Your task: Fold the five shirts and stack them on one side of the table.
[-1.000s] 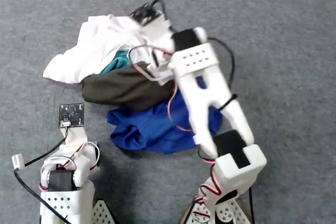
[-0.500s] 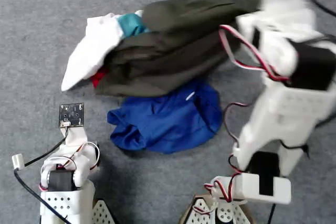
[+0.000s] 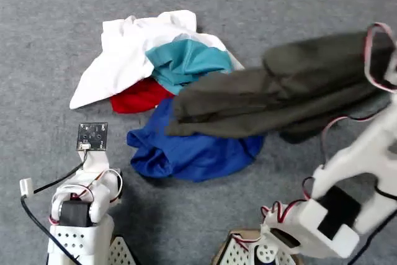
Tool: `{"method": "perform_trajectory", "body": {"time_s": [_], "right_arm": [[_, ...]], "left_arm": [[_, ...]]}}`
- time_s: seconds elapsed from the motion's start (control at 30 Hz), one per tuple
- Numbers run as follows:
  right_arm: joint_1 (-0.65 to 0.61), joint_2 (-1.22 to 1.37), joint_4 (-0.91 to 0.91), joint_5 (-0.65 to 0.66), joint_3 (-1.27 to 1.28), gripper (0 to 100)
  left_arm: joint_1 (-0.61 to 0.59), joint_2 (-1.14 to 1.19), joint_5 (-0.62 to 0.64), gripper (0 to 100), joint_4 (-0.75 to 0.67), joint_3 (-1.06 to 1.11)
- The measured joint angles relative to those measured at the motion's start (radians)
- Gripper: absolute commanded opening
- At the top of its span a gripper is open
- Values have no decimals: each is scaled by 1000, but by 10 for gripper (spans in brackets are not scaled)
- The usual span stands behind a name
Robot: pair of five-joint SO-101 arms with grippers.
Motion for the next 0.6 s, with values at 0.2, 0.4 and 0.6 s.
{"method": "perform_trajectory", "body": {"time_s": [0.2,0.4,0.6], "right_arm": [[112,51,-117,0,198,3],[123,157,-261,74,512,2],[124,201,-565,187,901,2]], "left_arm": [[6,0,2,18,0,0],[9,0,2,18,0,0],[-2,0,-124,31,0,-75]]}}
